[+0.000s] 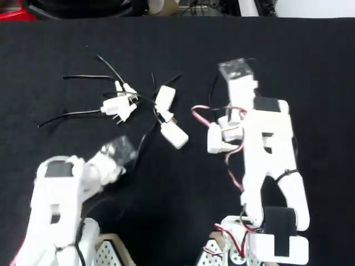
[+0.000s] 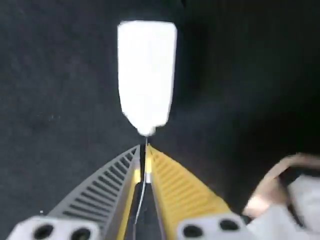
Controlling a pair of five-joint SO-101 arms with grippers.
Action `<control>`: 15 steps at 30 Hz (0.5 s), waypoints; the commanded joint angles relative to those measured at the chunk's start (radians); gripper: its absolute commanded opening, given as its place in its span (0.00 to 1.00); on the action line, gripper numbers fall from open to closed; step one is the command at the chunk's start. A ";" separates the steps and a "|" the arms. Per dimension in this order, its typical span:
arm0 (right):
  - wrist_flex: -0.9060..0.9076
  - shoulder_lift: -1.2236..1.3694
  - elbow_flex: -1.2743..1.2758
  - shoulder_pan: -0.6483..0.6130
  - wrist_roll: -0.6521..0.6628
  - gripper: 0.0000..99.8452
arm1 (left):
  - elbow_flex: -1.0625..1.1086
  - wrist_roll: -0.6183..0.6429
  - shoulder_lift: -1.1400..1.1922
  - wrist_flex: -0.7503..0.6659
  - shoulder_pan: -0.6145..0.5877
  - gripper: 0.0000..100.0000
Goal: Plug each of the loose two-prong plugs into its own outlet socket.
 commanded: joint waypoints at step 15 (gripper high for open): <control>0.051 -0.038 -0.081 -0.299 0.150 0.19 | 0.147 -0.008 -0.821 0.152 -0.084 0.21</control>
